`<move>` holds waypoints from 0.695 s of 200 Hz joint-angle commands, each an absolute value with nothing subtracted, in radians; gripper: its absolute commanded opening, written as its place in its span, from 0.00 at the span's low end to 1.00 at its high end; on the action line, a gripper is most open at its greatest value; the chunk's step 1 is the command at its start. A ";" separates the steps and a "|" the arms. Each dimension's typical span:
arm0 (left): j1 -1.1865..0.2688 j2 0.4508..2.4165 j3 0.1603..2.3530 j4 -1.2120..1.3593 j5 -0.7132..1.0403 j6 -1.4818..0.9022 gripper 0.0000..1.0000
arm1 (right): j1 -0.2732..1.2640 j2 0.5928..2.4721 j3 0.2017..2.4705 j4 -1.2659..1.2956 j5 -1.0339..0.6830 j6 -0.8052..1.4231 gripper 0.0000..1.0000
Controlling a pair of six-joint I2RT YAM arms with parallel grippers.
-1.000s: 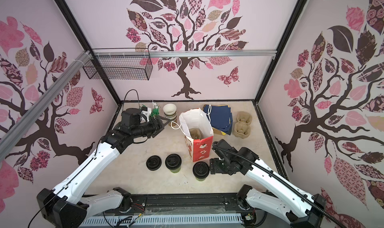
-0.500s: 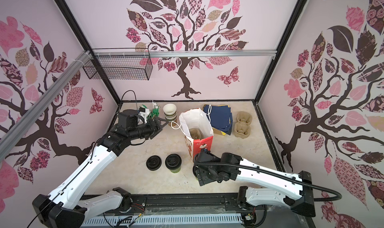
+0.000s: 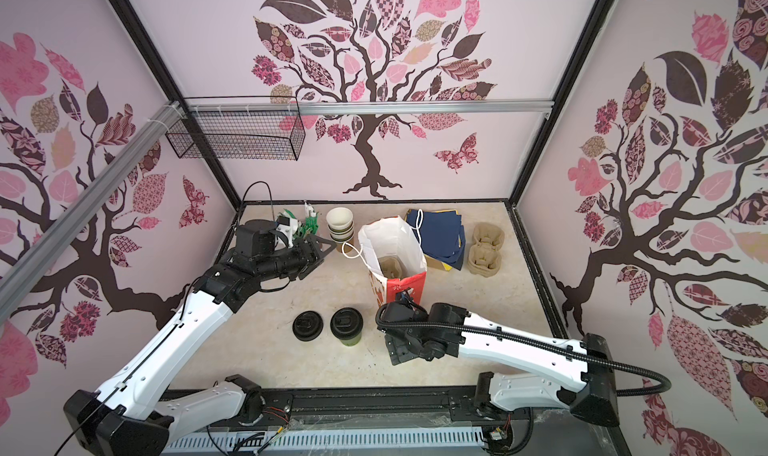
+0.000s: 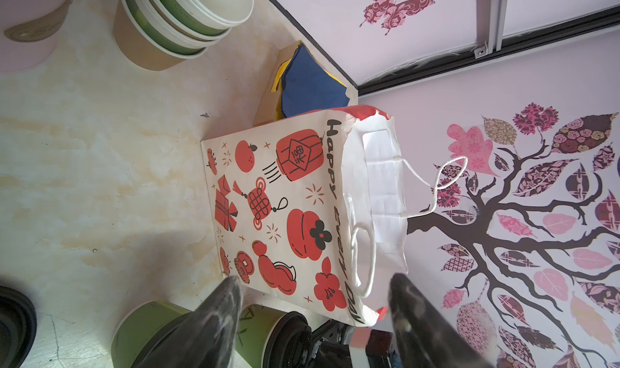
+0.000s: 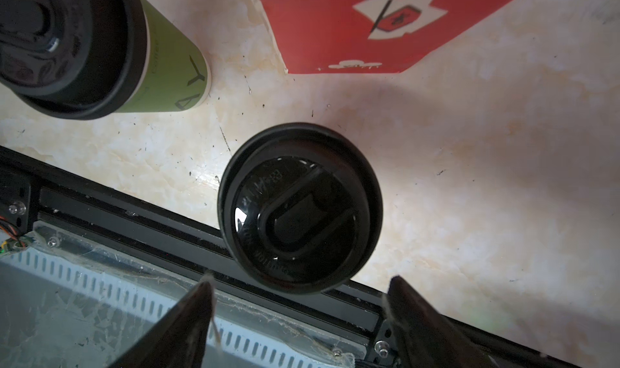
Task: Pack the takeout coffee
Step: 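Position the right gripper above the black lid of the nearest green cup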
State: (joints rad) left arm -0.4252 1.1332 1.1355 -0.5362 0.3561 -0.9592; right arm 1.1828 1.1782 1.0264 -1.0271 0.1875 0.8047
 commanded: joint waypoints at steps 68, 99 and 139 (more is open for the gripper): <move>-0.419 1.117 1.125 -0.545 0.351 -0.935 0.72 | 1.187 1.236 1.049 -1.039 0.251 0.927 0.80; -0.419 1.117 1.124 -0.543 0.351 -0.936 0.72 | 1.187 1.251 1.043 -1.032 0.246 0.922 0.80; -0.417 1.117 1.122 -0.539 0.356 -0.937 0.72 | 1.186 1.267 1.042 -1.027 0.252 0.919 0.81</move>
State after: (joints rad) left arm -0.4244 1.1320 1.1355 -0.5484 0.3565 -0.9520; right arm 1.1828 1.2472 1.0290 -0.9894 0.2249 0.8124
